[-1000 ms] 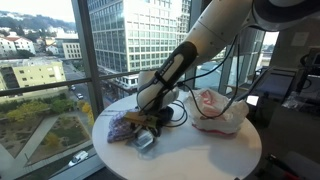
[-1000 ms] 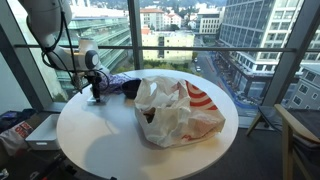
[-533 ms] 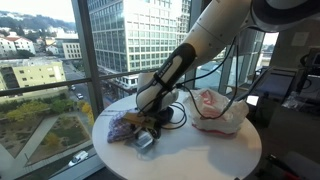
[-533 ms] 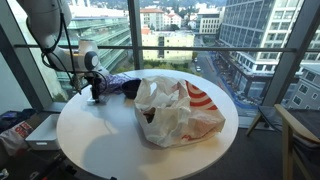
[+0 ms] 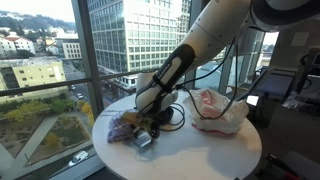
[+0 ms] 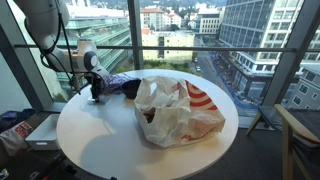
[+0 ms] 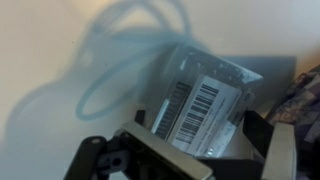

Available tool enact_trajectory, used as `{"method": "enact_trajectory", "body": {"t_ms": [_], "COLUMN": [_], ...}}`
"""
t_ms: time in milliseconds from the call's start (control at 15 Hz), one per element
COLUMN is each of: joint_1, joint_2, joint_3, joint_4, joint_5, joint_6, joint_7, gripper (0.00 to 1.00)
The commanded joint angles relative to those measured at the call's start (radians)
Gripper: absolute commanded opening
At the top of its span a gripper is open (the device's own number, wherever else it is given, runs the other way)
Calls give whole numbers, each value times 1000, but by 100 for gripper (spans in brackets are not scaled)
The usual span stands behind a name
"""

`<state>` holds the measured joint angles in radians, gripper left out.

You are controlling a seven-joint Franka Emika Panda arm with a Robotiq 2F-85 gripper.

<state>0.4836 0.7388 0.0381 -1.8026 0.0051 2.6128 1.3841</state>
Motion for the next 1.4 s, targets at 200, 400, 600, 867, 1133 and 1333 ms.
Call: {"method": "enact_trajectory", "body": {"t_ms": [200, 400, 600, 867, 1133, 1333], "joint_1": [15, 28, 33, 30, 12, -5], "joint_2": [13, 28, 42, 27, 11, -3], "joint_3": [-20, -36, -42, -39, -26, -15], "joint_4": [16, 25, 31, 22, 16, 13], "joint_5": [18, 3, -6, -16, -18, -15], "joint_6": [10, -7, -26, -38, -80, -130], "joint_7": [128, 183, 210, 202, 176, 145], "gripper": [100, 100, 100, 66, 53, 53]}}
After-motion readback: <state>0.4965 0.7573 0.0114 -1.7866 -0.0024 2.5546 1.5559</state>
